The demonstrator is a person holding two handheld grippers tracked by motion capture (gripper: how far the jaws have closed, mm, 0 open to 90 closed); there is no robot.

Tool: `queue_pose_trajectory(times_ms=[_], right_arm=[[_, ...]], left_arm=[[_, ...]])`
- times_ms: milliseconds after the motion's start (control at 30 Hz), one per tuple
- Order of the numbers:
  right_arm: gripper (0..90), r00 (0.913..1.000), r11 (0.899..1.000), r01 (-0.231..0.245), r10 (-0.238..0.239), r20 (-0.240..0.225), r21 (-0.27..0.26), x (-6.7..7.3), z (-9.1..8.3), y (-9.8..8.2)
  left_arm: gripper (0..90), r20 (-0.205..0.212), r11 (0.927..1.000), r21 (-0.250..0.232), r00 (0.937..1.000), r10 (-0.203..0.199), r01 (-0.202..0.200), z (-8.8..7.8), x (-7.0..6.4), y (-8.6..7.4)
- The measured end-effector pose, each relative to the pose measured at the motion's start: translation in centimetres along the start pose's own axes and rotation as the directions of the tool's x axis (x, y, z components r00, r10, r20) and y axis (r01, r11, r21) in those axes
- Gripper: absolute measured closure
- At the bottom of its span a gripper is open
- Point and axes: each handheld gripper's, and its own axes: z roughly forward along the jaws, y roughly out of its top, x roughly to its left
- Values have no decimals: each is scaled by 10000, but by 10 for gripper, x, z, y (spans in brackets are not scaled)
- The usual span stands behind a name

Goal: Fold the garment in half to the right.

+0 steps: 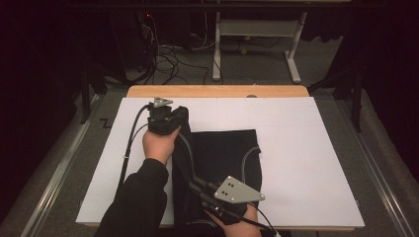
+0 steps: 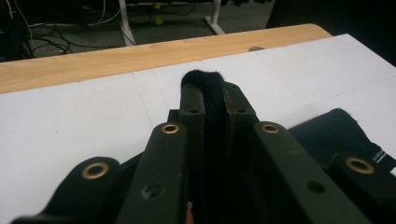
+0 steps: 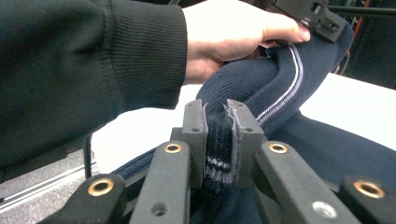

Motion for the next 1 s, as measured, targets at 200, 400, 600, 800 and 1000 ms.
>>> queue_pose_trajectory(times_ms=[200, 400, 600, 800, 1000], right_arm=[[794, 9995, 9999, -148, 146, 273, 85, -7, -10, -10], [794, 9983, 9993, -234, 219, 547, 281, -14, -20, -20], [793, 9968, 9982, -294, 254, 762, 514, -21, -30, -30], [793, 9942, 9969, -437, 370, 1005, 657, -31, -38, -36], [791, 9925, 9951, -495, 395, 1154, 852, -34, -45, -45]], left_arm=[[774, 96, 9996, 149, 9996, 258, -260, 16, -20, 1], [773, 205, 9990, 217, 9991, 384, -388, 30, -38, 0], [773, 180, 9977, 362, 9983, 558, -565, 42, -53, 0], [773, 157, 9969, 520, 9982, 580, -588, 55, -64, 0], [771, 385, 9947, 546, 9956, 850, -871, 63, -76, -6]])
